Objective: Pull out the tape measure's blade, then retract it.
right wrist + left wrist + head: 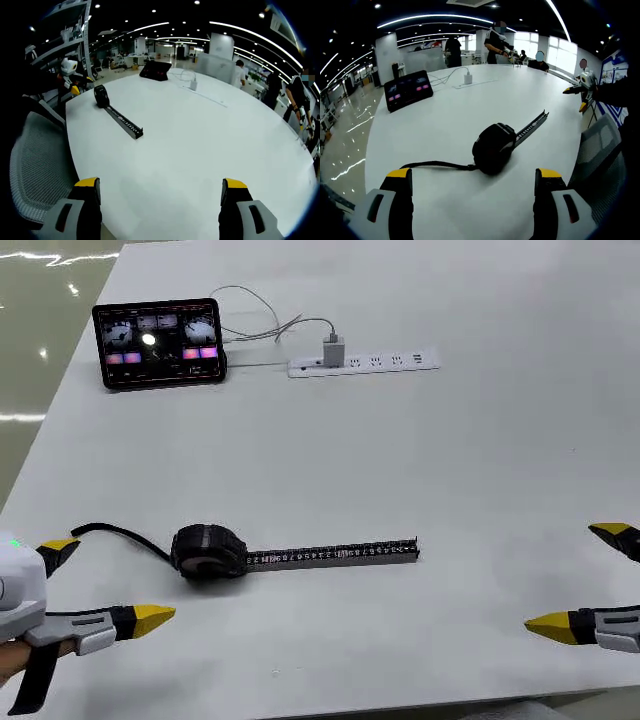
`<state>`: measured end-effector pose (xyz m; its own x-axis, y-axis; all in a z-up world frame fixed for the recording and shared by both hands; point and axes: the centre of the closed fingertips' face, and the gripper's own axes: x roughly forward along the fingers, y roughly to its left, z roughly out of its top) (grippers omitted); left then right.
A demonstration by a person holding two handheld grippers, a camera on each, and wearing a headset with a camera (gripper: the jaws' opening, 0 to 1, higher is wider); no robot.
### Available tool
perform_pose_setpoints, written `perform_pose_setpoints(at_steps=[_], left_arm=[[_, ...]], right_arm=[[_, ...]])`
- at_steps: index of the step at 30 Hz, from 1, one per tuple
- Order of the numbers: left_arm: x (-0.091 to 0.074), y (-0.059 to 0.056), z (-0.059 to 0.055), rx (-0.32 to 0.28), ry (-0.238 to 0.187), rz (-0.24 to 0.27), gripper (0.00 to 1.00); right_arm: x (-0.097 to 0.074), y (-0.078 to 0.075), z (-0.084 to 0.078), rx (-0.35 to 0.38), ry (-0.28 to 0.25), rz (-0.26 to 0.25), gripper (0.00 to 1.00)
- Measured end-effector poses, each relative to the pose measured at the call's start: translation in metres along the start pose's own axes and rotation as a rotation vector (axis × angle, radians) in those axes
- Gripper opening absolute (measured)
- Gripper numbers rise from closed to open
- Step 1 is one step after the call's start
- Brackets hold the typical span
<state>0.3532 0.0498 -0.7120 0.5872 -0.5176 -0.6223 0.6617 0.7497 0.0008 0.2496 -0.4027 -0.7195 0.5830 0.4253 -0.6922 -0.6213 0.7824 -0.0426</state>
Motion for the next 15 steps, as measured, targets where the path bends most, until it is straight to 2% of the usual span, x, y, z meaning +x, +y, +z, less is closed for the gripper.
perform_pose_setpoints(at_steps=[5,8,9,15], left_arm=[[0.008,-0.014,0.012,-0.023,-0.018,0.022,0.99],[0.013,-0.014,0.009,-0.062,0.016,0.081,0.99],[0.016,-0.019,0.008,-0.072,0.024,0.076,0.99],[0.027,-0.036,0.009,-0.093,0.017,0.061,0.99]], right_arm=[[0.005,-0.001,0.018,-0.045,0.004,0.030,0.99],[0.009,-0.002,0.022,-0.085,0.027,0.054,0.99],[0.011,-0.002,0.023,-0.114,0.034,0.066,0.99],[0.023,0.002,0.029,-0.174,0.058,0.102,0.99]])
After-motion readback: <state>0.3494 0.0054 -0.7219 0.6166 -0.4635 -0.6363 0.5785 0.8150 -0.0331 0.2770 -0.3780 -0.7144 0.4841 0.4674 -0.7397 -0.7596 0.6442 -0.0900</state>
